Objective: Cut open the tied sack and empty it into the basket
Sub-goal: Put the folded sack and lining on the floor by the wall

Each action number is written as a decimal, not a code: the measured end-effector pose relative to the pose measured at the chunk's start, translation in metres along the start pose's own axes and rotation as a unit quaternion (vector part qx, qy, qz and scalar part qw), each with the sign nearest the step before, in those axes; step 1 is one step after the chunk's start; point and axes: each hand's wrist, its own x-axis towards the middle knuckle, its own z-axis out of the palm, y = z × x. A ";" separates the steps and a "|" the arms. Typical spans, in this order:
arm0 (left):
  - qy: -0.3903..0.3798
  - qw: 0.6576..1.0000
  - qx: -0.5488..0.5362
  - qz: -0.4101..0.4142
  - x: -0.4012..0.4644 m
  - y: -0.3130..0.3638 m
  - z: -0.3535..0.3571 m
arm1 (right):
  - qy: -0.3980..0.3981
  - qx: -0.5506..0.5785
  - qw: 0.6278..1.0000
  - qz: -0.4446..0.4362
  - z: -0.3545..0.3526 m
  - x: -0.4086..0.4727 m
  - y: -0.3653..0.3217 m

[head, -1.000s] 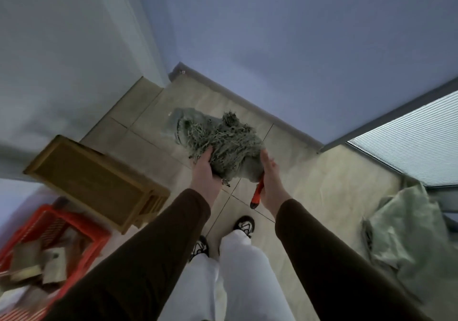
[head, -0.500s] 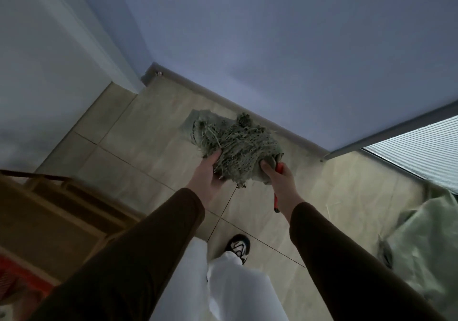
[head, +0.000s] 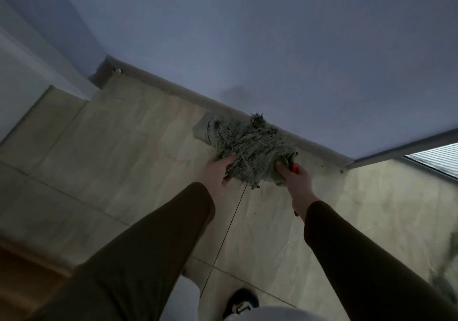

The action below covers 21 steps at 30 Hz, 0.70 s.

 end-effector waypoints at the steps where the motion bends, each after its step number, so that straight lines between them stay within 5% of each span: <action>1: -0.004 1.000 0.004 0.006 0.020 -0.002 0.002 | 0.004 0.000 1.000 -0.004 0.004 0.017 0.008; 10: -0.013 1.000 0.020 0.010 0.162 -0.023 0.016 | 0.032 0.003 0.999 -0.012 0.026 0.145 0.065; 21: -0.013 0.984 0.172 0.040 0.234 -0.024 0.032 | 0.057 -0.082 0.995 -0.031 0.043 0.215 0.083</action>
